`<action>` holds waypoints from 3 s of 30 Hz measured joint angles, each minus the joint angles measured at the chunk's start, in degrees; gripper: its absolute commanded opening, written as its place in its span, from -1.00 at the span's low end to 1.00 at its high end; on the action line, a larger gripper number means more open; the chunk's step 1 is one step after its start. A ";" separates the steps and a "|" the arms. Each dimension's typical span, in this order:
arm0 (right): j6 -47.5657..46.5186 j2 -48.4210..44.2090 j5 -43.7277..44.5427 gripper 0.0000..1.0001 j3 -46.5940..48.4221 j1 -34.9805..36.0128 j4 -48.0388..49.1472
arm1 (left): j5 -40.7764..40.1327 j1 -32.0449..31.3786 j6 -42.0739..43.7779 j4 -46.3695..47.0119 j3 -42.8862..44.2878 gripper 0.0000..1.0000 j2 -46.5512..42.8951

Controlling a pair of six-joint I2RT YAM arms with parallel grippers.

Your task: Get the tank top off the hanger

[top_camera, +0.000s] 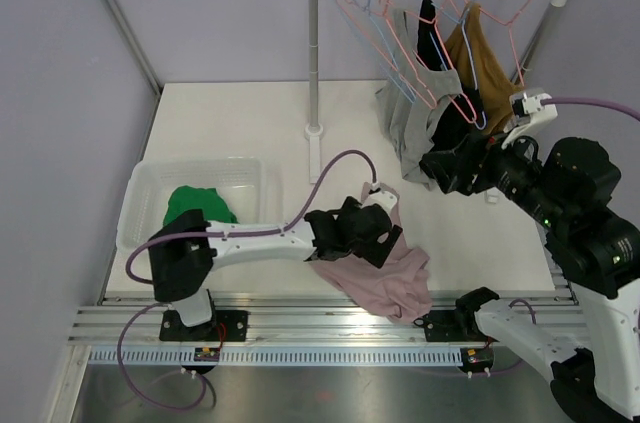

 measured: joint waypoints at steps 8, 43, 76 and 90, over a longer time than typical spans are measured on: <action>0.24 -6.78 -2.29 0.99 -7.87 0.00 -2.40 | 5.35 -3.28 -0.04 0.66 6.12 0.55 16.37; 0.57 -10.58 -4.57 0.99 -9.90 0.00 -0.26 | -17.27 29.24 1.60 -34.80 13.62 -1.00 -33.64; -7.13 30.34 16.81 0.62 23.23 -10.80 -0.79 | 10.19 58.55 7.67 -31.52 3.21 0.98 -50.38; -15.82 52.02 7.26 -0.10 39.76 -15.30 -3.06 | 28.41 58.25 11.28 -33.38 -3.39 0.98 -64.43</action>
